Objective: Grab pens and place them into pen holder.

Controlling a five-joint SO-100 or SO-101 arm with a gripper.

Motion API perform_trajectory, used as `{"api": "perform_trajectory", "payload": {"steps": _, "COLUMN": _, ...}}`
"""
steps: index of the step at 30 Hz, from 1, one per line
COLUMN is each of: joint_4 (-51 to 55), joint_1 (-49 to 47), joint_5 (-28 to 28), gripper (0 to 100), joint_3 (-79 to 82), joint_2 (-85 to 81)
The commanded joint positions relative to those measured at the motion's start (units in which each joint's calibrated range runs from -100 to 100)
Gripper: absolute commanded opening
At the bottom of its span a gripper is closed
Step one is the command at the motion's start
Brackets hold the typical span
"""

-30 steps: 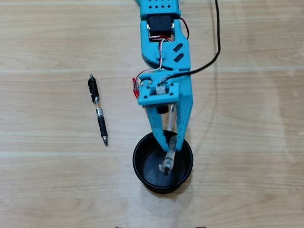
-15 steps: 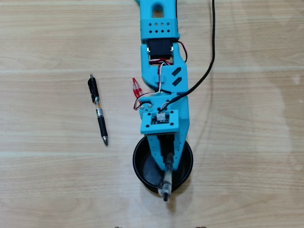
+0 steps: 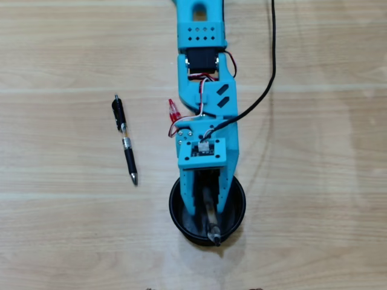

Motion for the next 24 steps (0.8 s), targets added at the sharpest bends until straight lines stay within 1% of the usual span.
{"api": "perform_trajectory", "payload": {"steps": 1, "joint_4": -0.72, "joint_1": 2.26, "joint_5": 4.74, "gripper": 15, "joint_3": 5.05, "joint_2": -12.92}}
{"api": "perform_trajectory", "payload": {"steps": 4, "joint_4": 0.06, "joint_1": 5.56, "joint_5": 11.43, "gripper": 15, "joint_3": 10.85, "joint_2": -22.9}}
{"api": "perform_trajectory", "payload": {"steps": 5, "joint_4": 2.46, "joint_1": 6.93, "joint_5": 14.15, "gripper": 16, "joint_3": 12.39, "joint_2": -26.2}}
{"api": "perform_trajectory", "payload": {"steps": 6, "joint_4": 7.19, "joint_1": 8.14, "joint_5": 16.45, "gripper": 16, "joint_3": 13.56, "joint_2": -29.32}}
{"api": "perform_trajectory", "payload": {"steps": 7, "joint_4": 14.92, "joint_1": 9.35, "joint_5": 18.23, "gripper": 16, "joint_3": 14.38, "joint_2": -31.94}}
{"api": "perform_trajectory", "payload": {"steps": 10, "joint_4": 45.87, "joint_1": 12.42, "joint_5": 22.2, "gripper": 15, "joint_3": 13.92, "joint_2": -36.17}}
{"api": "perform_trajectory", "payload": {"steps": 11, "joint_4": 53.51, "joint_1": 13.31, "joint_5": 23.4, "gripper": 15, "joint_3": 12.57, "joint_2": -35.66}}
{"api": "perform_trajectory", "payload": {"steps": 12, "joint_4": 56.87, "joint_1": 13.79, "joint_5": 24.66, "gripper": 15, "joint_3": 10.39, "joint_2": -34.56}}
{"api": "perform_trajectory", "payload": {"steps": 14, "joint_4": 58.41, "joint_1": 13.55, "joint_5": 27.48, "gripper": 15, "joint_3": 5.5, "joint_2": -30.59}}
{"api": "perform_trajectory", "payload": {"steps": 17, "joint_4": 59.53, "joint_1": 11.93, "joint_5": 33.28, "gripper": 16, "joint_3": -3.37, "joint_2": -24.84}}
{"api": "perform_trajectory", "payload": {"steps": 19, "joint_4": 62.2, "joint_1": 11.53, "joint_5": 36.78, "gripper": 16, "joint_3": -8.89, "joint_2": -21.8}}
{"api": "perform_trajectory", "payload": {"steps": 24, "joint_4": 67.7, "joint_1": 10.97, "joint_5": 40.5, "gripper": 15, "joint_3": -17.85, "joint_2": -18.42}}
